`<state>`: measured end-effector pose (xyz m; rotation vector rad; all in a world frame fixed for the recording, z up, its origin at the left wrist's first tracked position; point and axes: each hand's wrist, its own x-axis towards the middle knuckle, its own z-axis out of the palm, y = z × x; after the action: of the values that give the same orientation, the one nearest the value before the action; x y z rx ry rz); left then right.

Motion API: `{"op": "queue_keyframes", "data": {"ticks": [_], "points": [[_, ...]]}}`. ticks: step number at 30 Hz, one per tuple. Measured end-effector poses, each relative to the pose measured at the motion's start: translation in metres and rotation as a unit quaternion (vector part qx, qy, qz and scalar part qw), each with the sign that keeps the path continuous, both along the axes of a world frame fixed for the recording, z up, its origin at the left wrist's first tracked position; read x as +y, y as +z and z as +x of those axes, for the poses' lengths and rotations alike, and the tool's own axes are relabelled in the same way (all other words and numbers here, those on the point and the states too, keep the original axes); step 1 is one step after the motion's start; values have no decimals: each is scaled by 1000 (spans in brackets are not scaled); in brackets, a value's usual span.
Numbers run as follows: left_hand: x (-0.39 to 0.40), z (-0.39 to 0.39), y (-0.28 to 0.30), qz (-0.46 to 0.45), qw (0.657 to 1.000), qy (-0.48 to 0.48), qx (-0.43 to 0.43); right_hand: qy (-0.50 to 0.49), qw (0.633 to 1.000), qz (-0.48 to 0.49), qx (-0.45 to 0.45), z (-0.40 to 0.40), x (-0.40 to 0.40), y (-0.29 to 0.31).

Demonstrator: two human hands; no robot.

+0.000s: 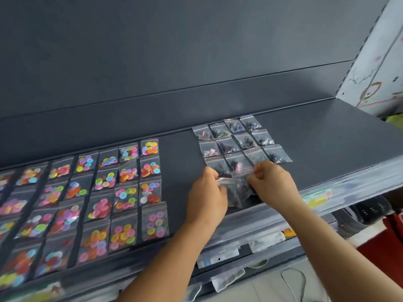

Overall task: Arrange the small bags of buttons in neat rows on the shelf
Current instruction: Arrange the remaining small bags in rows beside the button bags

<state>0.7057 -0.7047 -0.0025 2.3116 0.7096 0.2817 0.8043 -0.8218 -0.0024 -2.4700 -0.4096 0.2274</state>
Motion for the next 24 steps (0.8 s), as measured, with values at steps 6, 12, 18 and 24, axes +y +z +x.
{"op": "queue_keyframes", "data": {"ticks": [6,12,18,24], "points": [[-16,-12,4,141,985,-96,-16,133,985,24,-108,-4,-15,-3],[-27,-25,1,130,979,-146,51,273,953,-6,-131,-11,-25,-7],[-32,-27,-3,147,975,-145,88,307,940,-9,-151,-7,-31,-9],[-35,-26,-4,176,968,-147,100,315,936,-9,-155,-4,-30,-11]]}}
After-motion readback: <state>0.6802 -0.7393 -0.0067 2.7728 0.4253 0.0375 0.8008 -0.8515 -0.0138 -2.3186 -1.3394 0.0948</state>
